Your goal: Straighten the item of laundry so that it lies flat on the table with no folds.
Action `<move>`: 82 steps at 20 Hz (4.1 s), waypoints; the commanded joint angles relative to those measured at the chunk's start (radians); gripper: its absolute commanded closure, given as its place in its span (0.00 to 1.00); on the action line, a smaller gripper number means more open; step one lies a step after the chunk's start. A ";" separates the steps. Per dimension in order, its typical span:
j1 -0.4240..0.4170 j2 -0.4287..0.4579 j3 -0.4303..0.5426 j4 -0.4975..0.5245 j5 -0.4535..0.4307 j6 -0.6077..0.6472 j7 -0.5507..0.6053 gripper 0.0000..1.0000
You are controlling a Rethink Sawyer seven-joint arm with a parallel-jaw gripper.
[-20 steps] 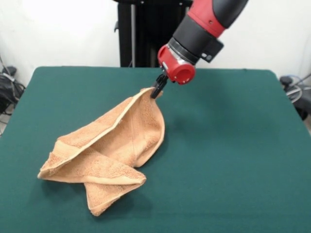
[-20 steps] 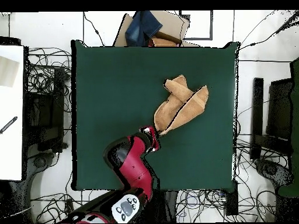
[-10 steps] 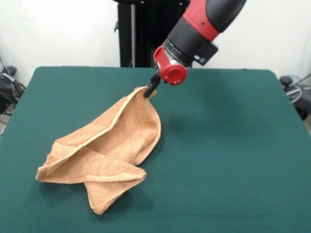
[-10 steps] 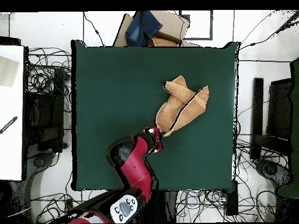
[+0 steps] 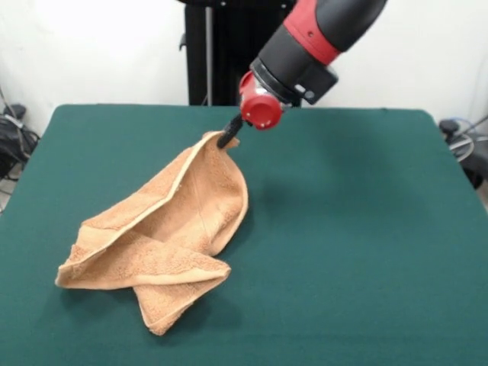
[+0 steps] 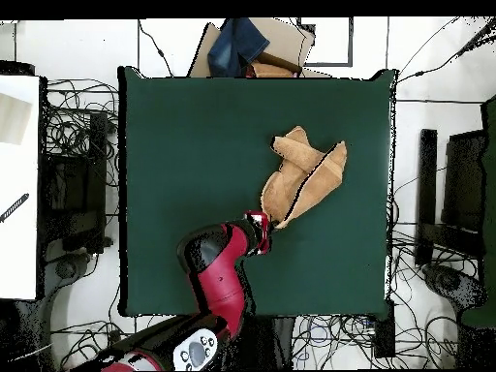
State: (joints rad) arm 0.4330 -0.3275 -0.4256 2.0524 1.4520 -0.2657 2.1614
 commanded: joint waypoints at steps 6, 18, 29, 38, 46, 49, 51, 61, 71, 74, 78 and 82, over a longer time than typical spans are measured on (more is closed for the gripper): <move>-0.018 -0.032 0.244 0.003 0.295 -0.161 0.103 1.00; -0.069 -0.030 0.287 -0.034 0.282 -0.216 0.097 1.00; -0.142 -0.036 0.364 -0.090 0.327 -0.300 0.031 1.00; -0.232 -0.049 0.448 -0.125 0.293 -0.338 -0.226 1.00; -0.331 -0.047 0.462 -0.126 0.151 -0.179 -0.771 1.00; -0.356 -0.046 0.468 -0.138 0.126 -0.172 -0.841 1.00; -0.399 -0.062 0.520 -0.141 0.190 -0.211 -0.964 1.00; -0.558 -0.070 0.623 -0.185 0.213 -0.266 -1.173 1.00; -0.665 -0.060 0.698 -0.235 0.234 -0.328 -1.242 1.00; -0.724 -0.070 0.767 -0.254 0.296 -0.391 -1.350 1.00; -0.795 -0.084 0.836 -0.269 0.334 -0.452 -1.484 1.00; -0.827 -0.084 0.850 -0.287 0.310 -0.488 -1.536 1.00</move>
State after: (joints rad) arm -0.3220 -0.4541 0.2752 1.9050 1.7029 -0.6729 0.9548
